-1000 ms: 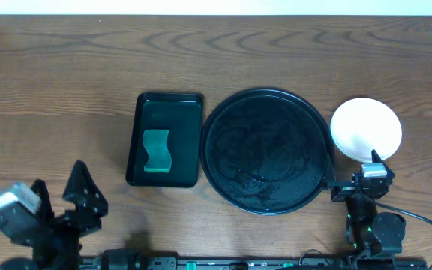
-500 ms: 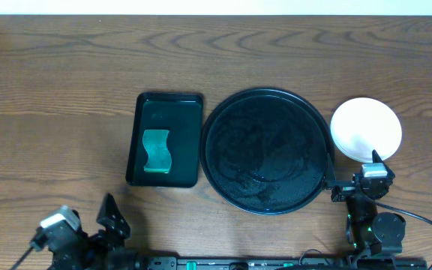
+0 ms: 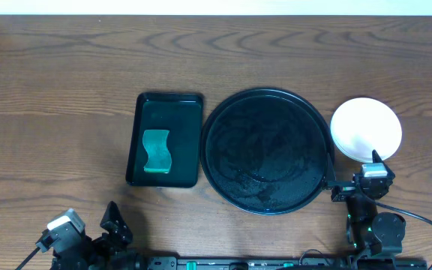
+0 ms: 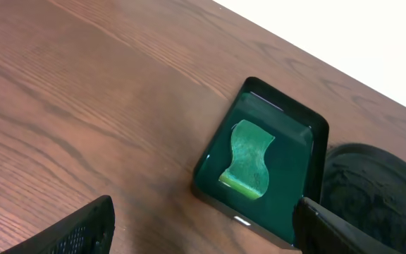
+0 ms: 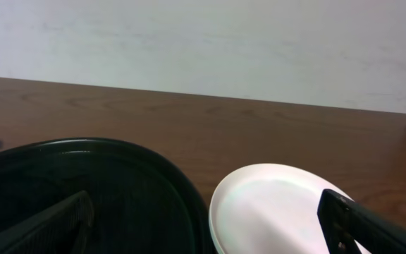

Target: Clean dirty plates on tray and stack at the side

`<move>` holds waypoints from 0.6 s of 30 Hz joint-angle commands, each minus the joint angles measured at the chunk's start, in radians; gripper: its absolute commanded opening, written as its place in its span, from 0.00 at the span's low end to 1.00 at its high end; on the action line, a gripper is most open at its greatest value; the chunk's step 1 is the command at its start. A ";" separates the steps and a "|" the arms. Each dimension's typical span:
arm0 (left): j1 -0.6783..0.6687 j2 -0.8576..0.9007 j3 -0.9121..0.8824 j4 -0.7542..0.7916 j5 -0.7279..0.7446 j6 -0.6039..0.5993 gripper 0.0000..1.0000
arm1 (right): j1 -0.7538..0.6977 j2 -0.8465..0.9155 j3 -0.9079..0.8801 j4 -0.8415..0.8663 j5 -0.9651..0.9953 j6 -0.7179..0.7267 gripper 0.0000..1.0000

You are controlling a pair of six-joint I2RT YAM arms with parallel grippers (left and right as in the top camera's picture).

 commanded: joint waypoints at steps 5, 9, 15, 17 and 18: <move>-0.004 -0.006 -0.005 0.160 -0.011 -0.002 0.81 | 0.016 -0.006 -0.001 -0.004 0.005 -0.012 0.99; -0.004 -0.006 -0.005 0.351 -0.011 -0.002 0.81 | 0.016 -0.006 -0.001 -0.004 0.005 -0.012 0.99; -0.004 -0.006 -0.005 0.582 -0.008 -0.002 0.81 | 0.016 -0.006 -0.001 -0.004 0.005 -0.012 0.99; -0.004 -0.006 -0.005 0.655 0.000 -0.002 0.81 | 0.016 -0.006 -0.001 -0.004 0.005 -0.012 0.99; -0.004 -0.006 -0.006 0.687 0.006 -0.001 0.81 | 0.016 -0.006 -0.001 -0.004 0.005 -0.012 0.99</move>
